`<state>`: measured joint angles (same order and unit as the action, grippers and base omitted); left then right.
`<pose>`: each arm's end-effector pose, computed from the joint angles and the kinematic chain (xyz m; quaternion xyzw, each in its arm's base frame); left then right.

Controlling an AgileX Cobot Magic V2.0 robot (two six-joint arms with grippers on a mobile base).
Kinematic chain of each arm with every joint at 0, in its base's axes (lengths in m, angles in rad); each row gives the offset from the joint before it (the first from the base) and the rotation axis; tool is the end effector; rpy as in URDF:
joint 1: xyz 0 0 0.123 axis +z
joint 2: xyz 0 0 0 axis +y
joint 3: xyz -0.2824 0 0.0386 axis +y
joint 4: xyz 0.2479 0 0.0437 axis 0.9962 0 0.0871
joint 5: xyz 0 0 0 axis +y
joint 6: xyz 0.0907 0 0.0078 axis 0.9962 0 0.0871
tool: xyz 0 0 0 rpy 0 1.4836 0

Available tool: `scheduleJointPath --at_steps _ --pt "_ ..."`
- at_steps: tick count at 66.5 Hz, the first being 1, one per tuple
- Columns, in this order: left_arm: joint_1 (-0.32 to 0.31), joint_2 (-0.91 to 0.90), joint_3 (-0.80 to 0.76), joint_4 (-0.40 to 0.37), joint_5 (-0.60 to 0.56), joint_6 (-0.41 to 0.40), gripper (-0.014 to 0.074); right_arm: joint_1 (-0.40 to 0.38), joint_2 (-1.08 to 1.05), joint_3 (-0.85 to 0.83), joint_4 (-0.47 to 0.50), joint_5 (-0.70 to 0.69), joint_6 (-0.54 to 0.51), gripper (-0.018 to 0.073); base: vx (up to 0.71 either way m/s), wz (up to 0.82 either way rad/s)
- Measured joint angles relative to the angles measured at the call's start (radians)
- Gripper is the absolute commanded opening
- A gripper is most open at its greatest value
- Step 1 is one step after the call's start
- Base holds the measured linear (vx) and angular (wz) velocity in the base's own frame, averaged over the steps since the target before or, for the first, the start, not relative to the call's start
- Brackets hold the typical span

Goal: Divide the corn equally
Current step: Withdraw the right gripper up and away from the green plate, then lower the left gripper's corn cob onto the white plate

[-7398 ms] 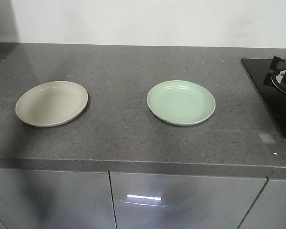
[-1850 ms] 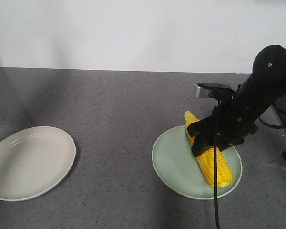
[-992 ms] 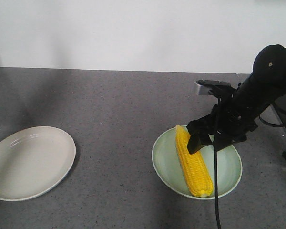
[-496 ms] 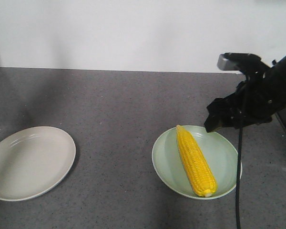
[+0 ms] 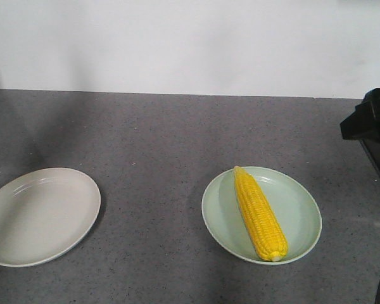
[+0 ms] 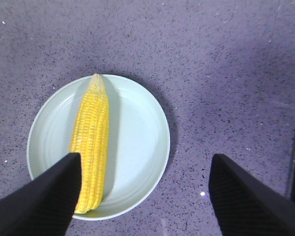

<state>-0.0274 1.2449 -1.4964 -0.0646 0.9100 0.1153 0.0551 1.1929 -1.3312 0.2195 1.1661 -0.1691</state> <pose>0.2516 -0.0115 0.4577 0.0574 0.8754 -0.0108 0.4799 0.2229 0.0306 0.4055 -0.0960 0.9402 0.0914 0.3138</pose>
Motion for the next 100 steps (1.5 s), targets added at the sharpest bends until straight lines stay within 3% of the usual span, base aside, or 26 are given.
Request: scheduleJointPath --at_steps 17,40,67,82,100 --pt "0.0 0.0 0.0 -0.003 0.007 0.0 0.002 0.0 -0.069 0.0 -0.007 0.012 0.007 0.0528 0.0 0.0" --pt "0.0 -0.002 0.056 -0.012 0.197 0.0 0.002 0.0 -0.069 0.0 -0.008 0.014 0.007 0.0528 0.0 0.0" --pt "0.0 0.001 0.284 -0.026 0.119 -0.002 0.002 0.0 -0.069 0.0 -0.008 0.013 0.007 0.0528 0.0 0.0" --pt "0.0 0.064 0.296 -0.086 0.104 -0.002 0.002 0.0 -0.069 0.0 -0.009 0.013 0.007 0.0528 0.0 0.0" --pt "-0.03 0.194 0.296 -0.097 0.154 -0.001 0.002 0.0 -0.069 0.0 -0.01 0.013 0.007 0.0528 0.0 0.0"
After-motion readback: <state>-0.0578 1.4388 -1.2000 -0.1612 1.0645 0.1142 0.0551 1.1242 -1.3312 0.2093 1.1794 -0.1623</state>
